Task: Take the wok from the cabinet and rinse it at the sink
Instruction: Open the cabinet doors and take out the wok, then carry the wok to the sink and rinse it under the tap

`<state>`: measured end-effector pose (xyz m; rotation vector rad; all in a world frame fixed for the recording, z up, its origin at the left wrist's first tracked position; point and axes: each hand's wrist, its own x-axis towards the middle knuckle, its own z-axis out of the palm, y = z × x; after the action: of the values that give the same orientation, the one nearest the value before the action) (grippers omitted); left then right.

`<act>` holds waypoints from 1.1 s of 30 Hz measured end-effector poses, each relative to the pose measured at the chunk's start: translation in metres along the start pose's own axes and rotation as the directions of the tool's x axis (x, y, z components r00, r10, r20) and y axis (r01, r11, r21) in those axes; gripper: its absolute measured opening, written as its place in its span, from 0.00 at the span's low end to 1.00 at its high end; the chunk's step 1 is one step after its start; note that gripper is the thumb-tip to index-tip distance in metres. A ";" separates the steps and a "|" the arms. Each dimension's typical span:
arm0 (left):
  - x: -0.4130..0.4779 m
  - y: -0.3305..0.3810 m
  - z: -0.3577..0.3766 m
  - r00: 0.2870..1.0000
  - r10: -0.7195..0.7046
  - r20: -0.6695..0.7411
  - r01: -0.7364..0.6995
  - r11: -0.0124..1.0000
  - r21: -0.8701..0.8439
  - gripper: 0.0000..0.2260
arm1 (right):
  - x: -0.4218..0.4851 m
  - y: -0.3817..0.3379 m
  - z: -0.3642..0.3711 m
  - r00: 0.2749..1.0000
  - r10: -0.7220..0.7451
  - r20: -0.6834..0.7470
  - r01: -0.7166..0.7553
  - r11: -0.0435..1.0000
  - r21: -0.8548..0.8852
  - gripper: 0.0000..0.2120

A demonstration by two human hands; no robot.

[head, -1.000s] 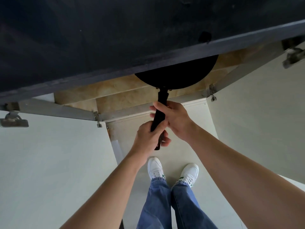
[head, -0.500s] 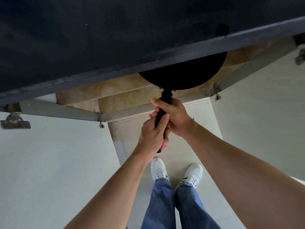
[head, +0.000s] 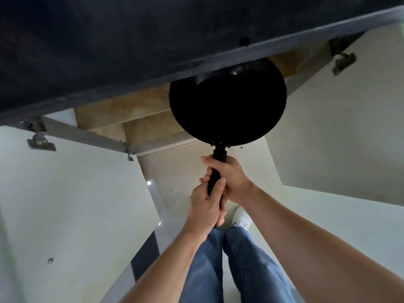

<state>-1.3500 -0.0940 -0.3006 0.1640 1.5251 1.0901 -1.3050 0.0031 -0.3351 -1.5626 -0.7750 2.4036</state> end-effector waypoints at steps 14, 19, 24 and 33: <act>-0.184 -0.027 0.003 0.997 0.030 0.074 -0.040 0.989 0.140 0.15 | -0.177 0.074 0.009 0.995 -0.095 -0.027 0.098 0.987 0.128 0.14; -0.246 -0.027 0.011 0.993 0.049 0.104 -0.070 0.977 0.203 0.16 | -0.238 0.089 0.007 0.988 -0.147 -0.047 0.153 0.974 0.166 0.14; -0.290 -0.017 0.024 0.987 0.055 0.151 -0.087 0.973 0.212 0.16 | -0.292 0.087 0.007 0.970 -0.233 -0.076 0.243 0.952 0.185 0.12; -0.347 0.035 0.065 0.962 0.149 0.229 -0.199 0.956 0.214 0.13 | -0.376 0.037 0.003 0.905 -0.410 -0.112 0.424 0.883 0.200 0.14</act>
<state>-1.2090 -0.2643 -0.0229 0.5715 1.4632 0.9914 -1.1385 -0.1839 -0.0521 -1.2327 -0.7169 2.0337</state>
